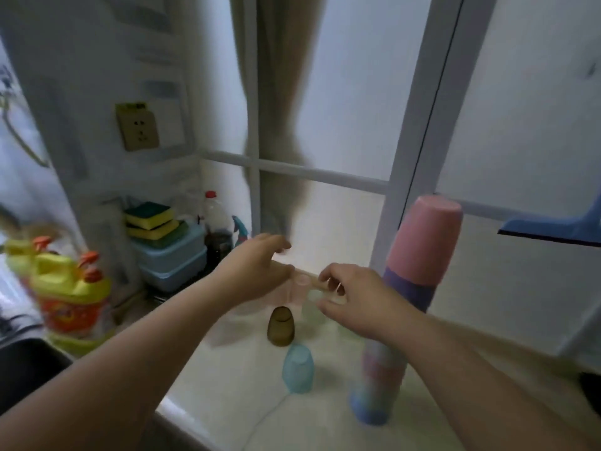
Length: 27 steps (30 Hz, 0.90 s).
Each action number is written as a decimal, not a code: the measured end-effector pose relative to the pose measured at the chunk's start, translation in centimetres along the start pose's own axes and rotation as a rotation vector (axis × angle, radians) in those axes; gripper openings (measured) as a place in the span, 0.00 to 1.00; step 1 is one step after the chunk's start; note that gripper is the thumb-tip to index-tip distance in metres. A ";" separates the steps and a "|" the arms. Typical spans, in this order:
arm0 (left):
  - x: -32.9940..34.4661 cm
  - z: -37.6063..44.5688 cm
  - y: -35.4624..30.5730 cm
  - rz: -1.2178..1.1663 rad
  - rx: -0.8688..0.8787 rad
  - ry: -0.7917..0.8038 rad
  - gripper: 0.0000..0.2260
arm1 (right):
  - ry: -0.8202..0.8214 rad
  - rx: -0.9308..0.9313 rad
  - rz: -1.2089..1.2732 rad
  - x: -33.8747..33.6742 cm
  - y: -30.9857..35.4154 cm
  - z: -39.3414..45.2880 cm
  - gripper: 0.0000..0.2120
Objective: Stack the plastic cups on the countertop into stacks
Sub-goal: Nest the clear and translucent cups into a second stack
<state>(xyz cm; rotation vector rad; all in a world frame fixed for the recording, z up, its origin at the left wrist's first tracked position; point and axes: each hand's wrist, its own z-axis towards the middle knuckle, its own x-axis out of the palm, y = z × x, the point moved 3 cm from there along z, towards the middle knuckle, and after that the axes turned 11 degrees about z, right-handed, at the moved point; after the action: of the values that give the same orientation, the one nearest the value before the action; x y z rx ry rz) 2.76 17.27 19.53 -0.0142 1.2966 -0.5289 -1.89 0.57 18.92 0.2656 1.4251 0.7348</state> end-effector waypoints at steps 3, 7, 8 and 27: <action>2.6 -0.5 5.7 0.077 -0.054 0.064 0.16 | 0.113 0.083 -0.028 5.8 -2.0 2.6 0.20; 6.4 -0.2 12.1 0.170 -0.062 0.189 0.20 | 0.272 0.212 -0.115 13.2 -5.8 5.5 0.28; 7.2 0.0 13.5 0.179 -0.059 0.208 0.21 | 0.308 0.246 -0.141 14.8 -6.7 6.1 0.32; 13.4 3.1 22.4 0.149 -0.025 0.310 0.22 | 0.317 0.339 -0.242 18.3 -10.2 11.1 0.24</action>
<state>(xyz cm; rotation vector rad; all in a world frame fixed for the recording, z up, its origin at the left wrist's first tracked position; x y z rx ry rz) 16.04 31.10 1.55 0.1482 1.5925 -0.3964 11.32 6.70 0.17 0.2385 1.8481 0.3421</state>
